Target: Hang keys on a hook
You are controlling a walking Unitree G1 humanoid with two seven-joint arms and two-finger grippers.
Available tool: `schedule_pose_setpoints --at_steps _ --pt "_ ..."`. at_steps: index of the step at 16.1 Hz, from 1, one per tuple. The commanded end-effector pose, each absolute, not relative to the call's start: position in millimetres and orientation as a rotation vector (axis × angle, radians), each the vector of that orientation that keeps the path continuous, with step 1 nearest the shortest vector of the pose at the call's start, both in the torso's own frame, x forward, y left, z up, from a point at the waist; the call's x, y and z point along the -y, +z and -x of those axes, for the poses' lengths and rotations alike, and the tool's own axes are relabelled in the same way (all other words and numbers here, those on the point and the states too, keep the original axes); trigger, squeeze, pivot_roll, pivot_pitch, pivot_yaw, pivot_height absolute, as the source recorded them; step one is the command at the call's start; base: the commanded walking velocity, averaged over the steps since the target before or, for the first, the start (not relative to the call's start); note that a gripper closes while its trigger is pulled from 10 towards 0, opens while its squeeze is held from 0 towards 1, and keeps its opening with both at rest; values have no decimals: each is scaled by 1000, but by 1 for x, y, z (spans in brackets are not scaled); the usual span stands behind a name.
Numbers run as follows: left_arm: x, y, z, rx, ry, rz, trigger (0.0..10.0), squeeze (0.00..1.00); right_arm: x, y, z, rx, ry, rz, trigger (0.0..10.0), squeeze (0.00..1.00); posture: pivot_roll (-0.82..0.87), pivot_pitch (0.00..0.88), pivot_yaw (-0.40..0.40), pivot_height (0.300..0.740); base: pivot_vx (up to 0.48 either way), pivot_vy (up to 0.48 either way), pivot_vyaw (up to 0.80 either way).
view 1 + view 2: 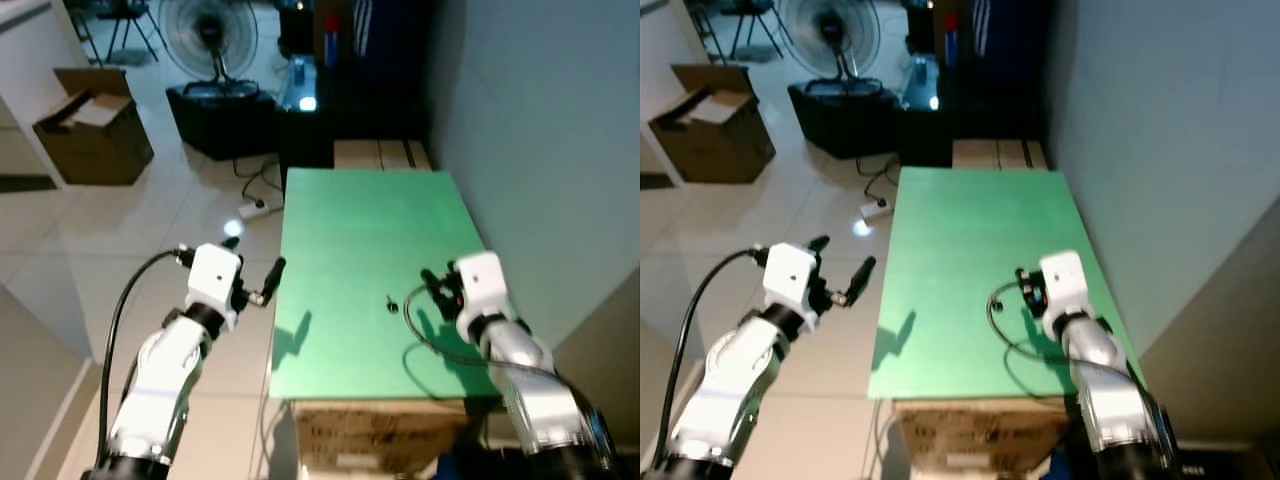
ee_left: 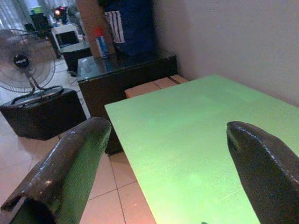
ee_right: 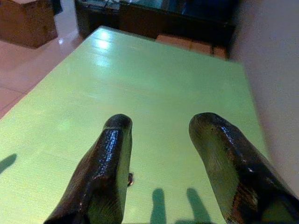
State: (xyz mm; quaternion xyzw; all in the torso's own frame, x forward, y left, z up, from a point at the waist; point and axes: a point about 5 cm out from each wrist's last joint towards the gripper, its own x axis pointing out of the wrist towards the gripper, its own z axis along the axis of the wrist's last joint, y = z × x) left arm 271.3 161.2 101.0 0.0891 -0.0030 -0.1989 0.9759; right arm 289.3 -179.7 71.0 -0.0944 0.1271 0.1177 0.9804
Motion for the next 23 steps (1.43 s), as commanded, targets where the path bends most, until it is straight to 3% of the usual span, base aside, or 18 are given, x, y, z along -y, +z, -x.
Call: schedule_pose_setpoints --at_steps 1,6,11,13,23 --pt "-158 108 -275 18 -451 -210 10000 0 183 67 -298 -290 246 178 10000 1000 -63 52 58 740 0 0 0" --pt "-155 119 -275 -1 -637 -249 10000 0 172 56 -328 -384 335 189 10000 1000 16 141 86 740 0 0 0" --pt "-165 129 -256 -11 -633 -249 10000 0 181 55 -343 -452 276 272 10000 1000 121 240 85 740 0 0 0" --pt "-162 136 -241 -45 -755 -250 10000 0 177 53 -345 -469 269 247 10000 1000 164 265 107 740 0 0 0" --pt "-182 160 -229 -69 -753 -279 10000 0 183 58 -350 -457 183 218 10000 1000 216 285 165 740 0 0 0"
